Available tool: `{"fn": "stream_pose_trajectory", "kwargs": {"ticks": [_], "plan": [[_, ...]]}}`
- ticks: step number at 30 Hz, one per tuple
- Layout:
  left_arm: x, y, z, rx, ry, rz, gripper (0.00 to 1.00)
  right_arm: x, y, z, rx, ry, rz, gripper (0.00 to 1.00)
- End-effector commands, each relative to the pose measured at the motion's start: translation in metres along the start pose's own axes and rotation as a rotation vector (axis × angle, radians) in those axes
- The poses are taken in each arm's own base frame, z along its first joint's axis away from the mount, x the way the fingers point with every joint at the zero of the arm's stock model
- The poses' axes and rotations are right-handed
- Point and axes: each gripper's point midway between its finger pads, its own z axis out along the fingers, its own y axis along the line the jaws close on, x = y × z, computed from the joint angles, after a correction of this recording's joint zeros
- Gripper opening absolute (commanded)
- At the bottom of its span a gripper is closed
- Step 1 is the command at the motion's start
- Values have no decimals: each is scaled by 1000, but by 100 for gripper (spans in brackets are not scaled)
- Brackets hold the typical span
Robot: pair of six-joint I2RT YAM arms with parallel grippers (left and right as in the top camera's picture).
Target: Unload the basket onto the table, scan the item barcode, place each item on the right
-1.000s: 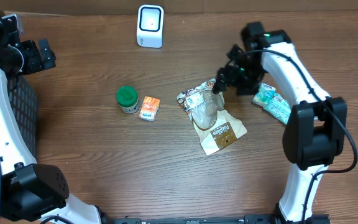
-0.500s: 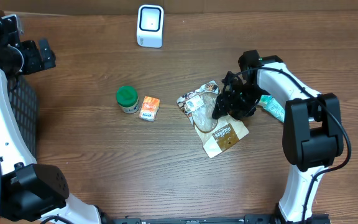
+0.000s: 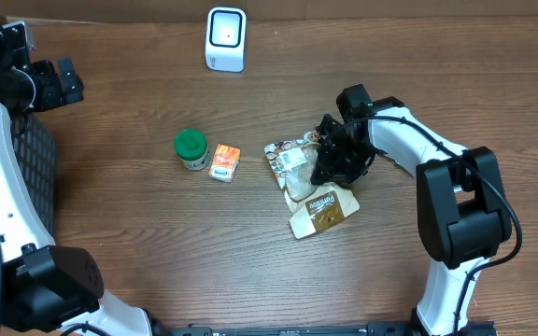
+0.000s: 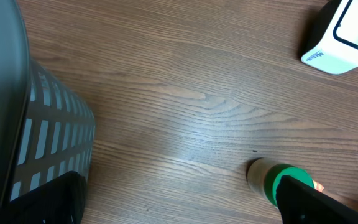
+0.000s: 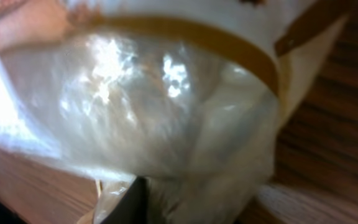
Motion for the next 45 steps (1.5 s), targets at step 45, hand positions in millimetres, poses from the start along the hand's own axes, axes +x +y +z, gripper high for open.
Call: {"fn": "stream_pose_trajectory", "kwargs": {"ticks": [45], "plan": [[-1,-3,2,4,-1,33,100,-11,117,-195,-289,-361,-171,4]]}}
